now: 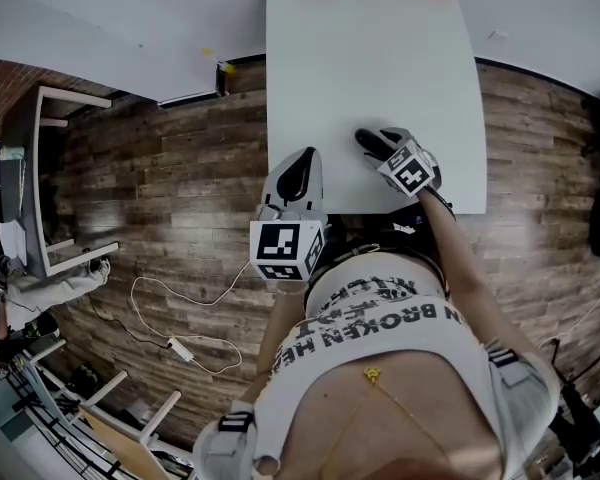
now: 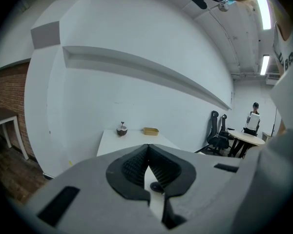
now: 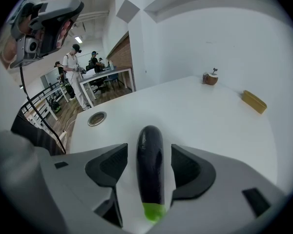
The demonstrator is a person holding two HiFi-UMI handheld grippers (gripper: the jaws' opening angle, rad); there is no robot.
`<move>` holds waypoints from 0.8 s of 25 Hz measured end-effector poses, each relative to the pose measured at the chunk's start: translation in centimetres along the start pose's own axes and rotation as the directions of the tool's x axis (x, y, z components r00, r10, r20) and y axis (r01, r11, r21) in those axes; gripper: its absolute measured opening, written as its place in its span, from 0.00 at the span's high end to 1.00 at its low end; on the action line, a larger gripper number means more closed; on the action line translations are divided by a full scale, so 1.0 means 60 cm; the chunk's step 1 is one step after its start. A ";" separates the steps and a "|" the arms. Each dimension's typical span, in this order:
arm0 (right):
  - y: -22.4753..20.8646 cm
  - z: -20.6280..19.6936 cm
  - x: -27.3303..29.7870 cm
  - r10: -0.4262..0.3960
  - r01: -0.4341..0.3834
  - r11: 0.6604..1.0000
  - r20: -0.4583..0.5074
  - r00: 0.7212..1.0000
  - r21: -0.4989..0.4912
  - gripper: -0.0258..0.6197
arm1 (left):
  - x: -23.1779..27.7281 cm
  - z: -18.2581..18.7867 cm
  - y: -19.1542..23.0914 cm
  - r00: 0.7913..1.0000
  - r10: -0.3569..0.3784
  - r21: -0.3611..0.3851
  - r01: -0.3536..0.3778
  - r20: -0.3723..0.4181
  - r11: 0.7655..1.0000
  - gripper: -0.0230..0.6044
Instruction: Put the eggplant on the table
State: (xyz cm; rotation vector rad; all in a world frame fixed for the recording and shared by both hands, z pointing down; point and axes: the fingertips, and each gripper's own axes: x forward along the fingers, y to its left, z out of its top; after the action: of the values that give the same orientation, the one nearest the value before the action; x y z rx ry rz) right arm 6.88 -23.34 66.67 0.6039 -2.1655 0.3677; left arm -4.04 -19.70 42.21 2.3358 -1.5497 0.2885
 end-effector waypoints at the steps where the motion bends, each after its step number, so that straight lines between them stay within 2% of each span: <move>1: 0.001 0.001 -0.002 0.000 0.000 1.000 0.002 1.000 -0.001 0.57 | -0.001 0.000 -0.001 1.000 -0.002 0.000 0.002 0.000 1.000 0.97; 5: 0.005 0.014 -0.016 -0.007 0.008 1.000 0.032 0.999 -0.012 0.57 | -0.006 0.002 -0.001 1.000 -0.011 0.004 0.011 0.000 1.000 0.97; 12: -0.005 0.064 -0.068 -0.018 0.031 0.996 0.145 0.989 -0.086 0.57 | 0.003 0.004 -0.006 1.000 -0.018 0.018 0.019 -0.001 1.000 0.97; 16: -0.003 0.083 -0.099 -0.044 0.068 0.989 0.177 0.983 -0.128 0.71 | 0.005 0.004 -0.007 1.000 -0.025 0.026 0.025 -0.002 0.999 0.97; 20: -0.003 0.101 -0.132 -0.057 0.090 0.984 0.208 0.976 -0.153 0.80 | 0.017 0.008 -0.015 0.999 -0.042 0.037 0.043 -0.004 0.998 0.97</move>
State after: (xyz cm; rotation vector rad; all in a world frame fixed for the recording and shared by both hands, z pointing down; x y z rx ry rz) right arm 7.28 -23.92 56.70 0.6513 -2.3322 0.0916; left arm -2.80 -20.43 41.98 2.3918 -1.5034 0.3132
